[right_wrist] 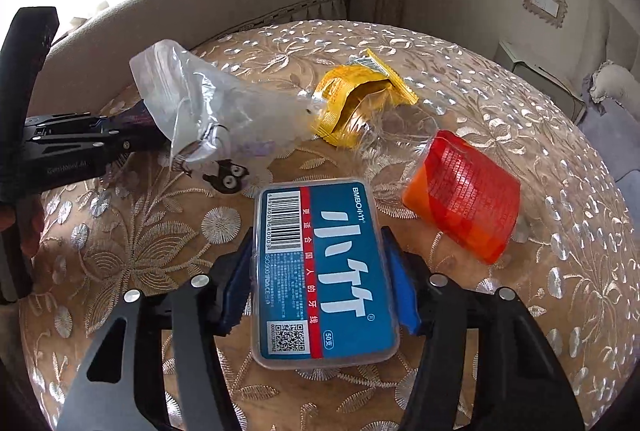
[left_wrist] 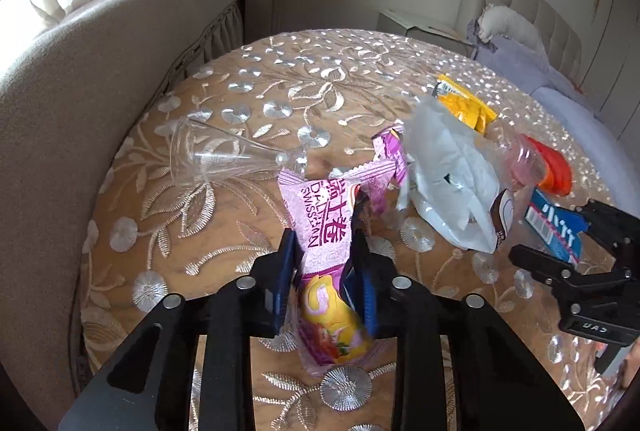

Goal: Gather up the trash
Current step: 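Grasp the blue toothbrush box with the right gripper while the left grasps the pink wrapper, then carry the blue box and pink wrapper over the white bin and open both grippers, then move both open grippers from the bin back to the table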

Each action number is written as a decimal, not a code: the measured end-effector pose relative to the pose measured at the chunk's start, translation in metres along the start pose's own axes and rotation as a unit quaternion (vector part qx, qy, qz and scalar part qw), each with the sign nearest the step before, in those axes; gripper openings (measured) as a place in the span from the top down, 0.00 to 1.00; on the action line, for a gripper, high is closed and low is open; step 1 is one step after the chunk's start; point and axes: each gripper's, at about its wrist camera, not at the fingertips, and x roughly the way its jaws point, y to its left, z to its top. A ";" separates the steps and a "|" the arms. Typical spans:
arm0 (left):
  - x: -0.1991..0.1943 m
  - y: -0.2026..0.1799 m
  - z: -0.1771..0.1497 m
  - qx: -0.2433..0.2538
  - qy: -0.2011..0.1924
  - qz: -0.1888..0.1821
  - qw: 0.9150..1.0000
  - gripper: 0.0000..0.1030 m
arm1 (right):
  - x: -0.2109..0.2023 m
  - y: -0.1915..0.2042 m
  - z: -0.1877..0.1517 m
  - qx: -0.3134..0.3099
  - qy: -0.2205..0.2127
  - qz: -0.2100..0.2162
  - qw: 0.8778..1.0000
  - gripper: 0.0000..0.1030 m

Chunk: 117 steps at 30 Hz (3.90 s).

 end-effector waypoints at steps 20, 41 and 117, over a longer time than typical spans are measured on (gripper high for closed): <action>-0.138 -0.016 -0.028 0.013 -0.116 0.025 0.993 0.91 | -0.107 0.026 -0.014 0.004 -0.101 -0.019 0.995 0.42; -0.145 -0.221 -0.075 0.164 -0.095 -0.201 0.961 0.91 | -0.251 -0.028 -0.138 0.114 -0.153 -0.184 0.964 0.42; 0.102 -0.602 -0.296 0.420 0.159 -0.256 0.856 0.05 | -0.159 -0.260 -0.455 0.389 0.014 -0.250 0.886 0.04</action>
